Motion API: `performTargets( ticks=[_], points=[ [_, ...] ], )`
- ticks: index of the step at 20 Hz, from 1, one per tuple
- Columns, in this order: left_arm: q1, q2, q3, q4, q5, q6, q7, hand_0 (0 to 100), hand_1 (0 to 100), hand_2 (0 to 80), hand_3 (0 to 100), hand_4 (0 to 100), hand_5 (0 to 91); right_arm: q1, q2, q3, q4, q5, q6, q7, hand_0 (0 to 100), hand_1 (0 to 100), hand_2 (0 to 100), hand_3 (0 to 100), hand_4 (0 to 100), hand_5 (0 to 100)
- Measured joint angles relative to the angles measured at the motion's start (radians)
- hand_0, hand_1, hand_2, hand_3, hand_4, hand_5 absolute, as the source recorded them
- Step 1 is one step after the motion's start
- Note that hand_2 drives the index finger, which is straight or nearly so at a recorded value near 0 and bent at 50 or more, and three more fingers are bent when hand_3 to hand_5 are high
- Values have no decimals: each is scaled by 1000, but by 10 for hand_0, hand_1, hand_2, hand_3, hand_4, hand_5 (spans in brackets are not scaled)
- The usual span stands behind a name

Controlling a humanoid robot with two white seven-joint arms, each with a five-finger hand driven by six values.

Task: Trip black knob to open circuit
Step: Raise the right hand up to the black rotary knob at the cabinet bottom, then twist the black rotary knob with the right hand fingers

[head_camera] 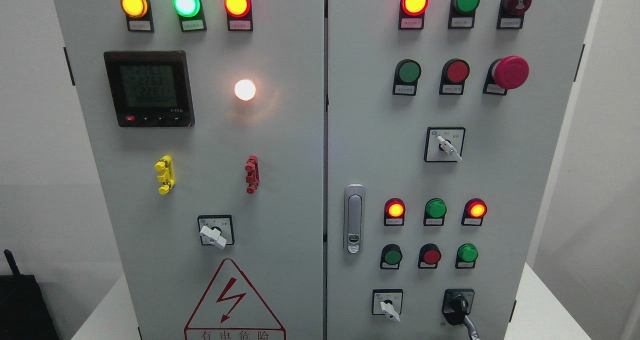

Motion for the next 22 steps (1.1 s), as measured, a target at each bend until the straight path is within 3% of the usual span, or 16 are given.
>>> performTargets(
  ticks=[22],
  points=[
    [0,0,0,0,0,0,0,120,389,0,0,0,0,-1,13,22,-3,31,6,-13,818,873,46,1000,1000,931]
  ],
)
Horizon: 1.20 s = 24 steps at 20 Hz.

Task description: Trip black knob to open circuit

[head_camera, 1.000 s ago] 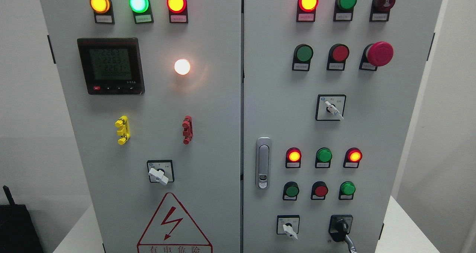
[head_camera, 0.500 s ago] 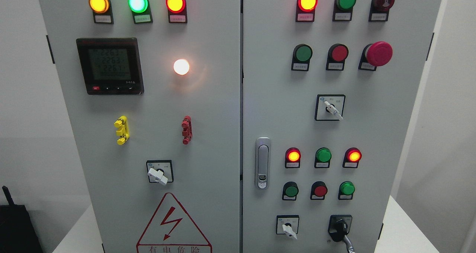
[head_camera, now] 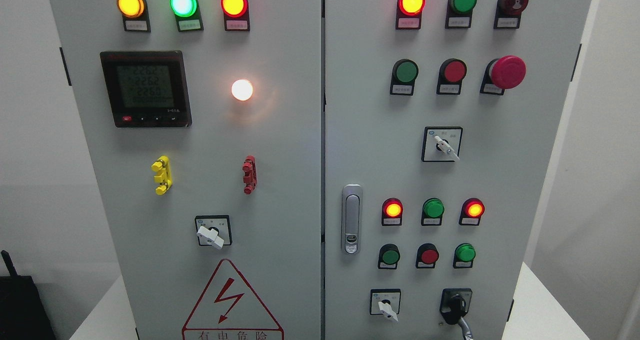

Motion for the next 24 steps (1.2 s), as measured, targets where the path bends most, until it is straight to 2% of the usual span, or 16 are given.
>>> performTargets(
  ticks=[24],
  points=[
    [0,0,0,0,0,0,0,120,389,0,0,0,0,-12,19,12,1,0,8,-10,820,876,49,1000,1000,930]
  ],
)
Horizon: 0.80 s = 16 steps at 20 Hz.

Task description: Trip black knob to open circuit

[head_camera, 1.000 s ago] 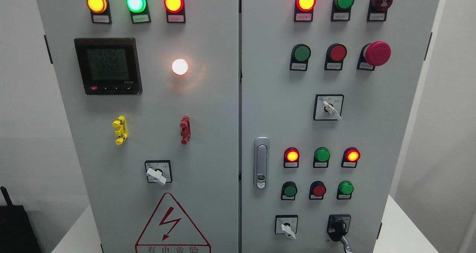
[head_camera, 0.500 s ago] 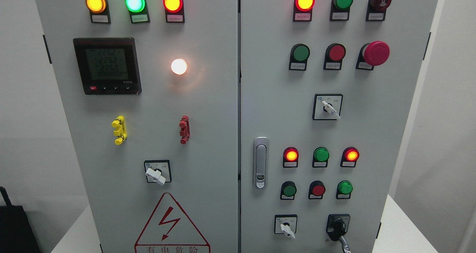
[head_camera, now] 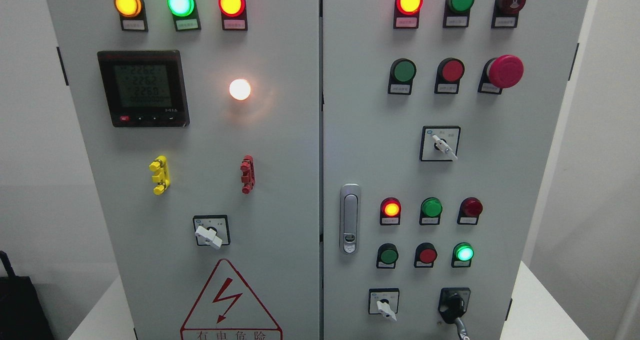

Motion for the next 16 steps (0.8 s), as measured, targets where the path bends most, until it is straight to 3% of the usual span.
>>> performTargets(
  ticks=[16],
  points=[
    [0,0,0,0,0,0,0,120,389,0,0,0,0,0,0,1,0,0,2,-1,880,888,44,1000,1000,927]
  ],
)
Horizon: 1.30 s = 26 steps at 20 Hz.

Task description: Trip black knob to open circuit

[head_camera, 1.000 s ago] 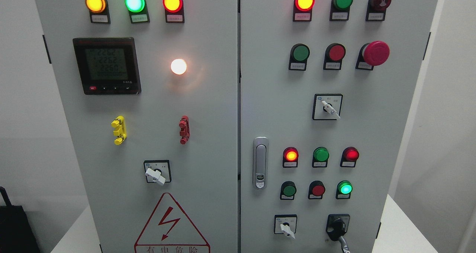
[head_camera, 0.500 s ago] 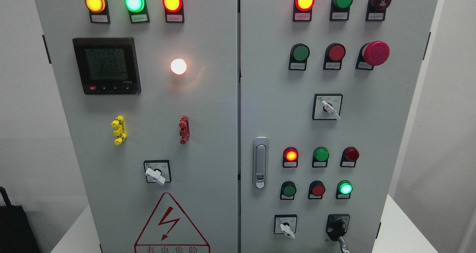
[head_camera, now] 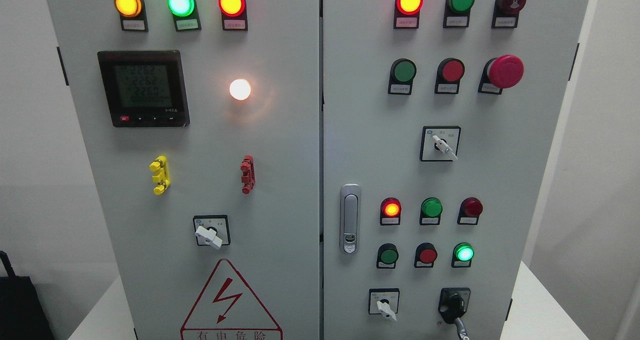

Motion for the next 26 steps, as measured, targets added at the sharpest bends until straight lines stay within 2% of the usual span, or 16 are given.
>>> performTargets(
  ticks=[26],
  points=[
    [0,0,0,0,0,0,0,120,389,0,0,0,0,0,-5,-33,10,-9,-6,4,902,898,49,1000,1000,924]
  ],
)
